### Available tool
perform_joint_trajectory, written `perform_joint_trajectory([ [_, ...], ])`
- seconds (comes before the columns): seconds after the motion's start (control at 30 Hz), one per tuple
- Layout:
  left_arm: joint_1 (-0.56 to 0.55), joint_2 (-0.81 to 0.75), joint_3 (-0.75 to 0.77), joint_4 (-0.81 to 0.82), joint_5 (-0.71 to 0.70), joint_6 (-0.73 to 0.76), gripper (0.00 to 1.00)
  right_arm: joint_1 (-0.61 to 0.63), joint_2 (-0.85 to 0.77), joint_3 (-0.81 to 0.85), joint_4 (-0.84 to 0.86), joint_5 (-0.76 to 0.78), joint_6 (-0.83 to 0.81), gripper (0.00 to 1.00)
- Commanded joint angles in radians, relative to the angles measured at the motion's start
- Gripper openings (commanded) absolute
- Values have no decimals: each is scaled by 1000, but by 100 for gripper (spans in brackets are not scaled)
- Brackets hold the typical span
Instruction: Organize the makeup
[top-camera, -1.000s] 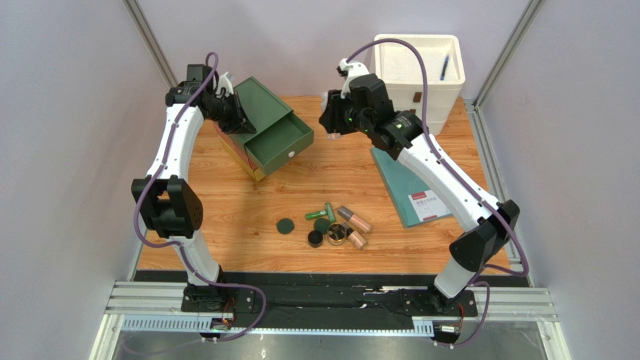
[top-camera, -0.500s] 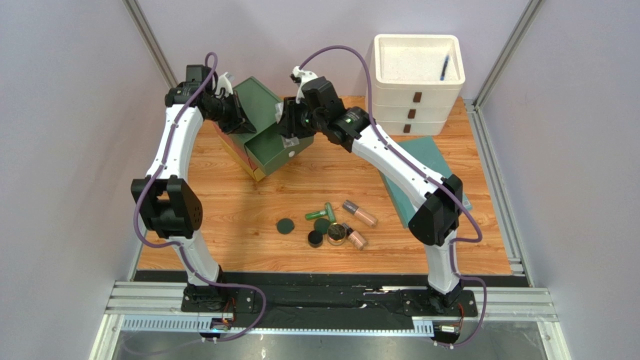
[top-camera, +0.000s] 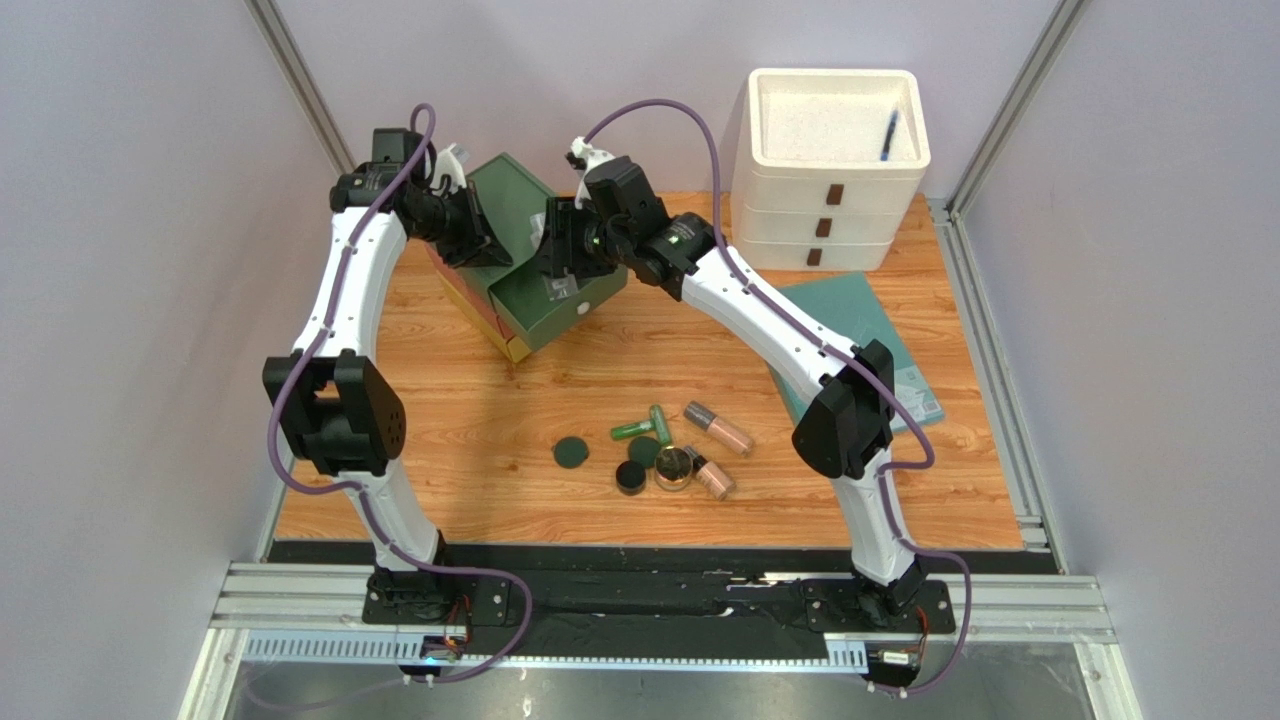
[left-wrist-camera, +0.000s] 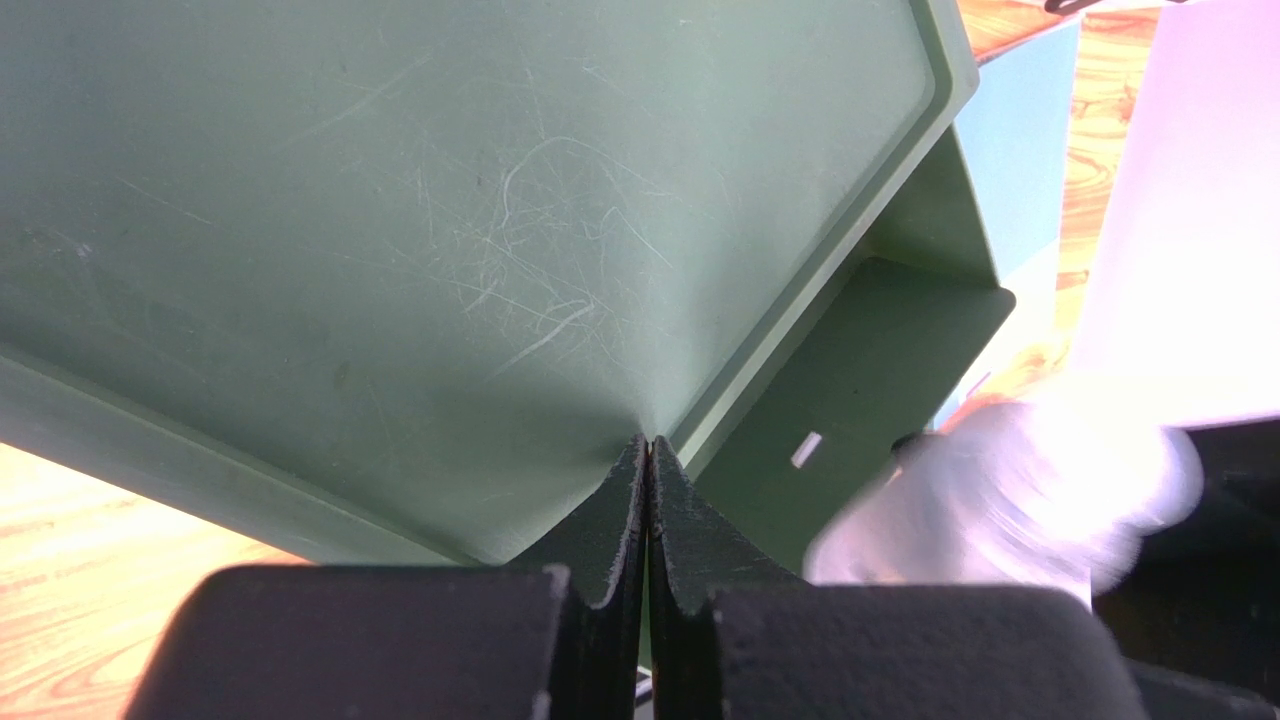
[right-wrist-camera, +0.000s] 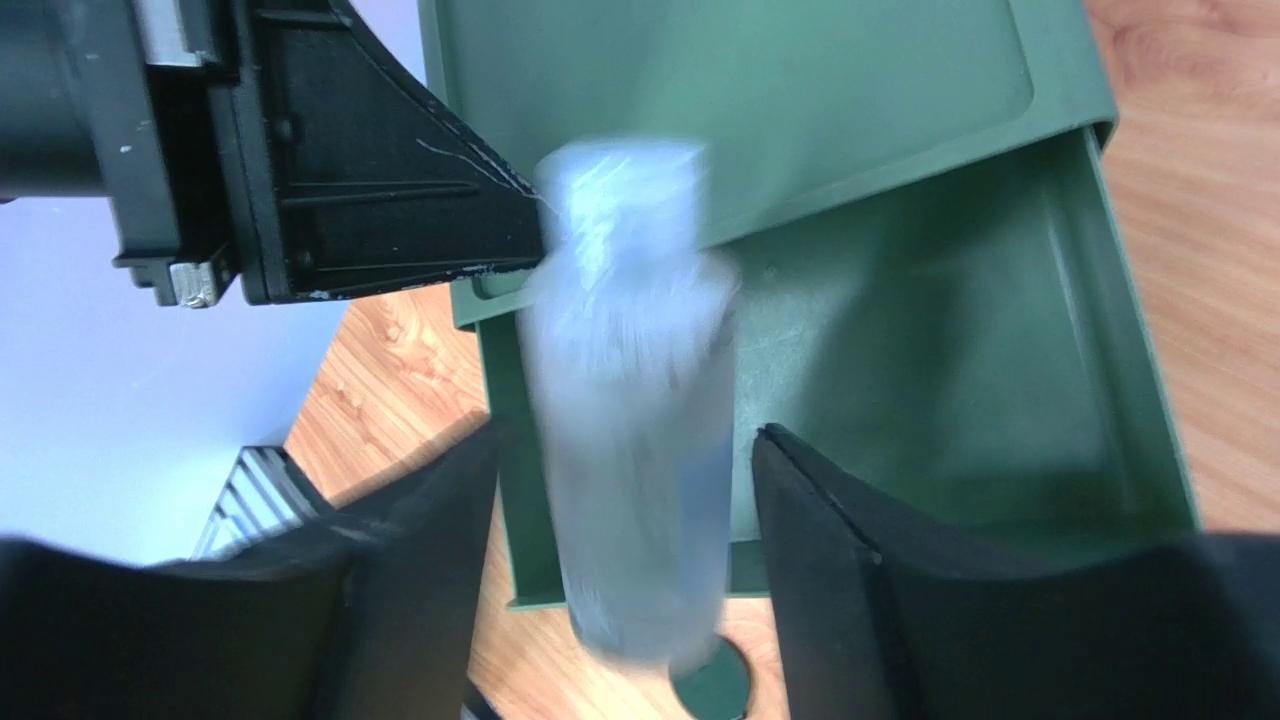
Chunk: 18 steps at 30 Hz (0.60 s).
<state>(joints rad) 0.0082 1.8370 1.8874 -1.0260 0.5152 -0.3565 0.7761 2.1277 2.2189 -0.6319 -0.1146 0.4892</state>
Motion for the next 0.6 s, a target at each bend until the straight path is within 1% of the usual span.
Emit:
perform_joint_trajectory([
  [0.0, 9, 51, 10, -105, -95, 50, 0, 8, -17, 35, 49, 3, 3, 69],
  [0.03, 10, 53, 15, -106, -95, 51, 0, 8, -31, 32, 51, 16, -3, 72],
  [0.07, 10, 56, 22, -112, -96, 53, 0, 6, -37, 28, 54, 30, -8, 79],
  [0.17, 10, 59, 29, -115, -96, 56, 0, 8, -64, 24, 55, 73, -37, 86],
  [0.27, 12, 61, 33, -118, -99, 56, 0, 5, -93, 21, 48, 104, -64, 86],
  [0.33, 10, 61, 35, -118, -99, 56, 0, 6, -112, 15, 11, 113, -81, 86],
  [0.37, 13, 61, 36, -120, -99, 54, 0, 6, -136, -7, -3, 143, -93, 86],
  [0.43, 13, 62, 39, -121, -99, 56, 0, 6, -176, -48, -35, 158, -132, 86],
  [0.47, 12, 61, 39, -121, -99, 56, 0, 5, -227, -123, -43, 164, -145, 86],
  [0.57, 13, 61, 41, -126, -101, 59, 0, 6, -305, -261, -49, 188, -182, 86],
])
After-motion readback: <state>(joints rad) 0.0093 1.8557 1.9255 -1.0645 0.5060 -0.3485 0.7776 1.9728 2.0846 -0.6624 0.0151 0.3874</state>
